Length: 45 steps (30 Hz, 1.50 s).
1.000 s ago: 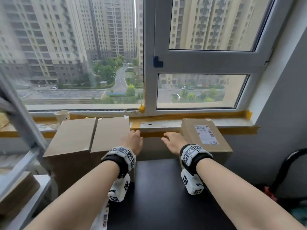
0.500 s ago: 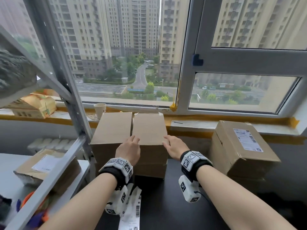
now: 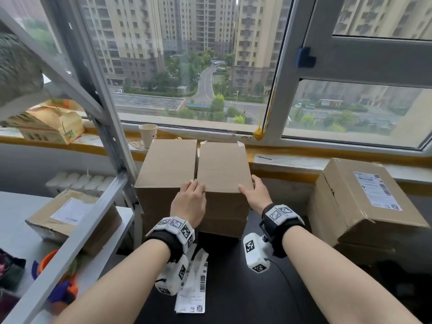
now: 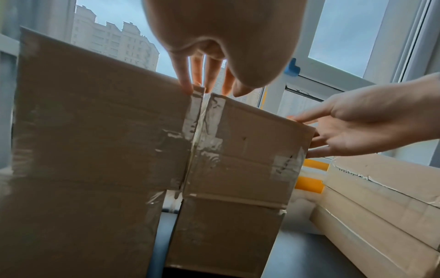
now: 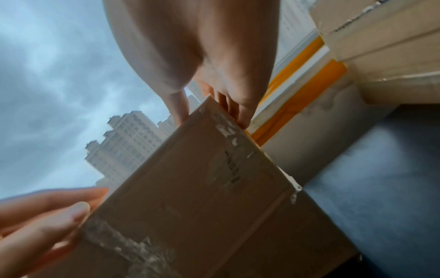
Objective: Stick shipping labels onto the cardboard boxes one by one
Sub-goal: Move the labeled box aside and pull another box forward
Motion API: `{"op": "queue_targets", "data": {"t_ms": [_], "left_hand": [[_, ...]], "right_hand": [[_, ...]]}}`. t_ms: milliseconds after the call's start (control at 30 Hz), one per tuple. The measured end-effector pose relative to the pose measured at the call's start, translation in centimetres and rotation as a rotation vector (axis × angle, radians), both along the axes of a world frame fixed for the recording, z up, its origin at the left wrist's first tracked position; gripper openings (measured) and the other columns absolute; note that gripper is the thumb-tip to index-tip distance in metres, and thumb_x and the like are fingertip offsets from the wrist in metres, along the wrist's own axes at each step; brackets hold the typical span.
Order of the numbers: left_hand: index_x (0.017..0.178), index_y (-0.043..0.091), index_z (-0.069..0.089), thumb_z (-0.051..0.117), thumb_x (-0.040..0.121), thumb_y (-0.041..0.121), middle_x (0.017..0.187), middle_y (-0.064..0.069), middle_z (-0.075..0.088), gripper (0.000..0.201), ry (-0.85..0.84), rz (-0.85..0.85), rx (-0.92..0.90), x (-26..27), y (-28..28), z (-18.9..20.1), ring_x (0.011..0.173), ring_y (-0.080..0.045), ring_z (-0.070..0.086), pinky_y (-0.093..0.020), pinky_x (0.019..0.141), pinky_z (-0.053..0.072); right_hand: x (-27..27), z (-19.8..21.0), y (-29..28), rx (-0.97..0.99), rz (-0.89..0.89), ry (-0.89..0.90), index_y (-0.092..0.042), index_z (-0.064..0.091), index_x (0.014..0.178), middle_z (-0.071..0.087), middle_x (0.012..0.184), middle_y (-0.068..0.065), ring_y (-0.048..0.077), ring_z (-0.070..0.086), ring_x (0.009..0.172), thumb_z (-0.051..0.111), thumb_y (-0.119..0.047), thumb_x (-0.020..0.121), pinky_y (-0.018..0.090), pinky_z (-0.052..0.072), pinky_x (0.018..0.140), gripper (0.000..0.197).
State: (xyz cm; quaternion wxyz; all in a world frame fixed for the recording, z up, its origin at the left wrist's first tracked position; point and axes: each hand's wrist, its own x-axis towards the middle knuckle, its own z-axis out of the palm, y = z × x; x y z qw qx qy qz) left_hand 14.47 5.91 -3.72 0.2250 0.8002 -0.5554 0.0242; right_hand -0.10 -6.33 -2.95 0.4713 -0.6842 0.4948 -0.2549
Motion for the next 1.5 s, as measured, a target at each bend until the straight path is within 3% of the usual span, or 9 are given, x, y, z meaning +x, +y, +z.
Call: {"op": "queue_targets", "data": {"t_ms": [333,567,800,1033,1167,1267,1333,1433,1500], "left_hand": [[0.135,0.018,0.044,0.032,0.099,0.022,0.130,-0.011,0.056,0.038,0.242,0.155,0.086,-0.8,-1.4,1.5,0.137,-0.023,0.029,-0.038,0.106,0.033],[0.120,0.019,0.057,0.049,0.092,0.012,0.124,-0.013,0.060,0.030,0.511,0.162,-0.078,-0.3,-1.3,1.7,0.115,-0.024,0.056,-0.027,0.093,0.042],[0.114,0.019,0.060,0.058,0.087,0.007,0.118,-0.010,0.064,0.030,0.655,0.049,-0.223,-2.6,-1.6,3.4,0.102,-0.024,0.063,-0.037,0.092,0.053],[0.138,0.014,0.044,0.061,0.082,0.005,0.126,0.000,0.052,0.059,0.878,0.007,-0.193,-6.5,-2.7,4.5,0.092,-0.015,0.063,-0.023,0.084,0.051],[0.132,0.005,0.051,0.057,0.084,-0.006,0.116,-0.003,0.060,0.049,0.995,-0.103,-0.095,-9.5,-2.3,3.7,0.094,-0.013,0.058,-0.006,0.069,0.049],[0.131,0.008,0.052,0.064,0.079,-0.005,0.128,-0.008,0.059,0.055,1.076,-0.144,-0.035,-11.0,-2.2,2.3,0.112,-0.021,0.059,-0.035,0.099,0.049],[0.131,0.009,0.052,0.067,0.077,-0.005,0.129,-0.013,0.058,0.058,1.156,-0.158,-0.004,-11.6,-2.2,1.1,0.114,-0.026,0.058,-0.046,0.099,0.048],[0.131,0.010,0.051,0.067,0.078,-0.004,0.126,-0.012,0.059,0.057,1.243,-0.178,0.046,-12.7,-1.4,0.2,0.113,-0.028,0.059,-0.048,0.096,0.050],[0.132,0.009,0.050,0.065,0.080,-0.006,0.124,-0.010,0.058,0.056,1.282,-0.194,0.079,-13.4,-0.7,-0.4,0.111,-0.026,0.058,-0.043,0.094,0.051]], "right_hand": [[-0.5,-1.0,-1.7,0.274,-0.061,-0.224,-0.008,0.026,0.146,0.049,0.137,0.015,0.026,0.049,0.124,0.065,0.007,0.079,0.039,0.040,0.108,0.079],[-1.6,-0.9,-1.6,0.306,-0.020,-0.330,-0.006,0.037,0.141,0.053,0.131,0.019,0.033,0.052,0.120,0.056,0.022,0.075,0.029,0.051,0.077,0.074],[-4.9,0.9,-1.4,0.270,-0.066,-0.407,-0.011,0.039,0.140,0.046,0.137,0.017,0.033,0.047,0.125,0.059,0.021,0.074,0.047,0.045,0.102,0.076],[-11.4,2.9,0.1,0.211,-0.089,-0.449,-0.011,0.038,0.141,0.047,0.135,0.018,0.036,0.053,0.119,0.056,0.023,0.075,0.033,0.053,0.084,0.077],[-15.6,3.0,1.8,0.210,-0.101,-0.393,-0.016,0.038,0.141,0.045,0.136,0.018,0.038,0.049,0.122,0.057,0.021,0.076,0.046,0.050,0.095,0.077],[-18.3,2.7,3.4,0.229,-0.125,-0.361,-0.015,0.037,0.142,0.046,0.132,0.017,0.038,0.053,0.117,0.056,0.022,0.076,0.043,0.053,0.088,0.078],[-19.7,2.5,4.5,0.240,-0.135,-0.352,-0.014,0.039,0.141,0.047,0.131,0.014,0.033,0.056,0.110,0.056,0.023,0.076,0.036,0.056,0.080,0.077],[-21.4,1.6,5.9,0.258,-0.164,-0.333,-0.012,0.040,0.139,0.050,0.126,0.012,0.024,0.059,0.096,0.056,0.023,0.077,0.027,0.057,0.067,0.074],[-22.5,0.7,6.5,0.281,-0.176,-0.320,-0.013,0.038,0.141,0.050,0.133,0.013,0.021,0.061,0.093,0.057,0.022,0.077,0.031,0.055,0.073,0.075]]}}
